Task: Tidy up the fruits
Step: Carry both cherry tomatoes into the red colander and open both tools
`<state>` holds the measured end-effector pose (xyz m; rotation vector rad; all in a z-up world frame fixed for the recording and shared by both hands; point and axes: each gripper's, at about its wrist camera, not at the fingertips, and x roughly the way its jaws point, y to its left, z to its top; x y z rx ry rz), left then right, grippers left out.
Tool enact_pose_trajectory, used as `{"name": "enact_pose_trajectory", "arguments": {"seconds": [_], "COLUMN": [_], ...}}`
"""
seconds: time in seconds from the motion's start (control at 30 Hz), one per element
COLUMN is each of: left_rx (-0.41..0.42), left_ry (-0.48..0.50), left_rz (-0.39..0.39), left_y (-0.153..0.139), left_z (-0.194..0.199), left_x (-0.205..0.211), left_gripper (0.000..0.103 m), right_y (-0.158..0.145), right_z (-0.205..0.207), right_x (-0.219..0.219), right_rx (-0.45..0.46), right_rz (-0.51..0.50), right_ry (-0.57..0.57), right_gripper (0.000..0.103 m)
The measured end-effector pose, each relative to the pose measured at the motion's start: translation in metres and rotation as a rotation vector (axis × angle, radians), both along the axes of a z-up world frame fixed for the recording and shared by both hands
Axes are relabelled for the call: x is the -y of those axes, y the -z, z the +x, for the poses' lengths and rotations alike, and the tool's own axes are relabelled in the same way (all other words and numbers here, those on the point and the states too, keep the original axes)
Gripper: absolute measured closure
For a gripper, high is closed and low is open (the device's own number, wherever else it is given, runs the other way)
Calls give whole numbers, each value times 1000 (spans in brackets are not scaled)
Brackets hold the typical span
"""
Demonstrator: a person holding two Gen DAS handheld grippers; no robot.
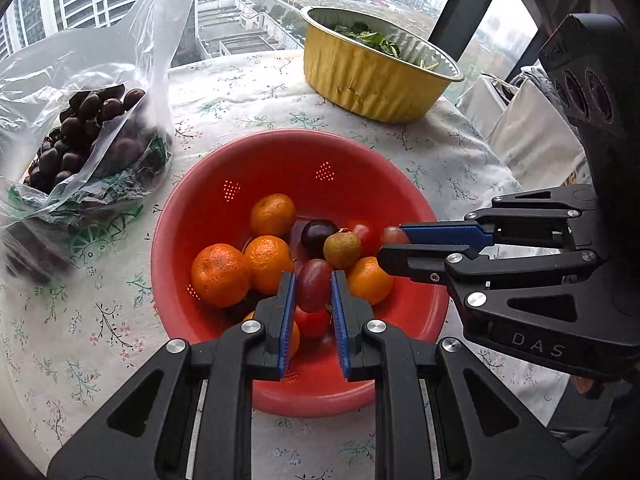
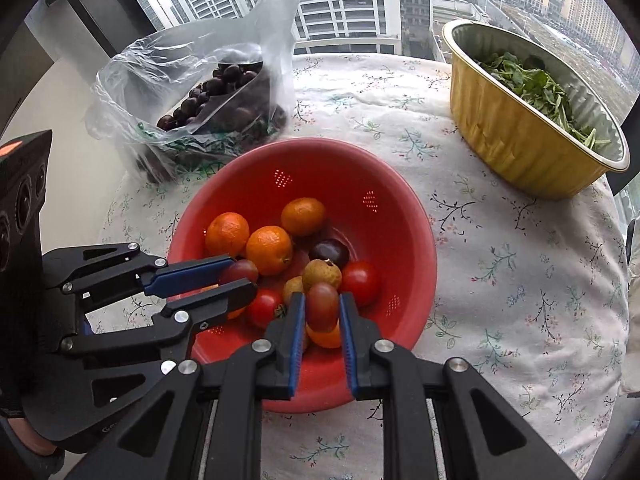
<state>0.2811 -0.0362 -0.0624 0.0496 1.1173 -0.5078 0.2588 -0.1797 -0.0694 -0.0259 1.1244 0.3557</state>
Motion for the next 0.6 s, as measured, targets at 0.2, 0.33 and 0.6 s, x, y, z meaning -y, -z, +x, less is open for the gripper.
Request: {"name": "enact_pose_trajectory", "arguments": {"seconds": [0.2,0.33,0.6], "left_rx": [-24,-30,-26], "left_ry": [1,1,-10], "left_rz": [19,27,44], "left_y": [18,24,25], "left_z": [7,8,9], "left_x": [6,9,14], "left_gripper": [86,86,85], "right_y": [12,17,25], "right_z": [5,6,8], "right_x": [-1,-2,-4], "right_rx": [-23,-33,-38], "right_rz": [-13,-21,-37], "right_ry": [-2,-2,11], "right_gripper": [84,84,81]}}
